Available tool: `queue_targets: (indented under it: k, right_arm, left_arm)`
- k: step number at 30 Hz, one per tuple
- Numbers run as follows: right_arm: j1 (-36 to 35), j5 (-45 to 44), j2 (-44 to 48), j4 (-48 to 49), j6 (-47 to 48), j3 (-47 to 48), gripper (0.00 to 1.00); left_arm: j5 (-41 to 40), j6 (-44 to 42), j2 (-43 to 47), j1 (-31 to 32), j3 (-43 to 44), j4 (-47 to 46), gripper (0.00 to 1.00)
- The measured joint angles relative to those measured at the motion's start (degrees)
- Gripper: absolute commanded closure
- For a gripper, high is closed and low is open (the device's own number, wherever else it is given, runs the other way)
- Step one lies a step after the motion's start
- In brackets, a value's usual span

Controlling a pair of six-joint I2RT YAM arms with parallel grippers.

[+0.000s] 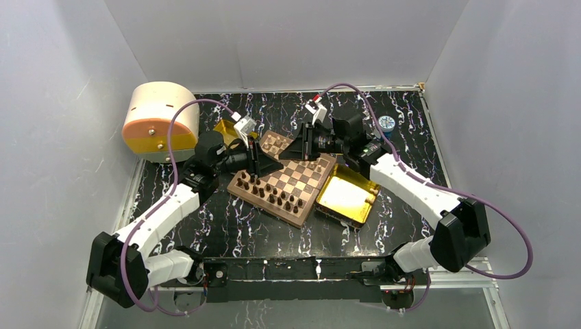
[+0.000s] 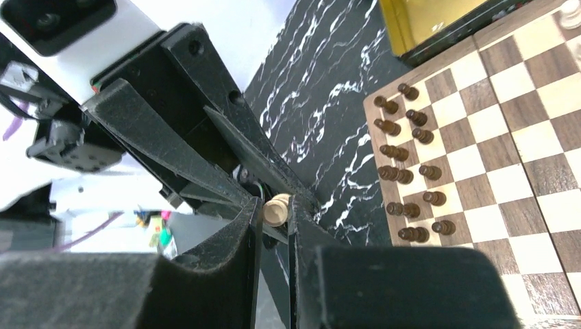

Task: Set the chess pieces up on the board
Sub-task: Place the chess piece on the chessboard.

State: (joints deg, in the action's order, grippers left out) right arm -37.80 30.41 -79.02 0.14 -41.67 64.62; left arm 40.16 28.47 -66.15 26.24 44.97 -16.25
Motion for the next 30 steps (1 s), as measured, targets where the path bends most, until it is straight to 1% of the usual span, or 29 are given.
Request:
queue_targets:
  k: [5,10,11,14,15,16,19,21,22,23,27,30]
  right_arm:
    - [0.7,7.9,-0.7,-4.3,6.1,1.3,0.78]
    - [0.9,11.6,-0.7,-7.3,9.1,1.4,0.79]
    - [0.9,11.8,-0.7,-7.7,9.4,1.4,0.80]
    - [0.9,11.6,-0.7,-8.2,10.3,1.4,0.81]
    - [0.9,11.4,-0.7,-8.2,10.4,1.4,0.81]
    - [0.9,10.9,-0.7,-8.3,10.4,1.4,0.81]
    - [0.9,8.2,-0.5,-9.0,10.4,1.4,0.82]
    - [0.9,4.9,-0.3,-10.1,10.6,1.4,0.82]
    - [0.9,2.9,-0.2,-11.3,10.9,1.6,0.82]
    - [0.9,0.9,-0.2,-12.8,11.5,2.0,0.82]
    - [1.0,-8.1,-0.2,-20.3,13.8,5.4,0.82]
    - [1.0,-16.1,-0.4,-28.0,16.4,10.2,0.82]
  left_arm:
    - [3.2,-7.8,1.5,0.3,0.0,3.1,0.84]
    - [6.3,-13.0,1.8,0.5,-0.2,4.1,0.85]
    - [6.7,-13.7,1.8,0.5,-0.3,4.4,0.83]
    - [7.1,-14.6,1.7,0.5,-0.3,4.7,0.71]
    - [7.0,-14.8,1.6,0.5,-0.3,4.7,0.66]
    - [6.8,-14.9,1.5,0.5,-0.3,4.7,0.59]
    - [4.8,-15.3,1.2,0.4,-0.3,5.2,0.45]
    - [3.2,-15.5,1.2,0.3,-0.3,6.2,0.35]
    - [2.3,-15.5,1.2,0.2,-0.3,6.7,0.18]
    - [1.4,-15.6,1.2,0.2,-0.3,7.4,0.10]
    - [-2.2,-15.5,1.3,0.1,-0.3,9.8,0.09]
    - [-5.2,-15.5,1.9,0.1,-0.7,11.4,0.08]
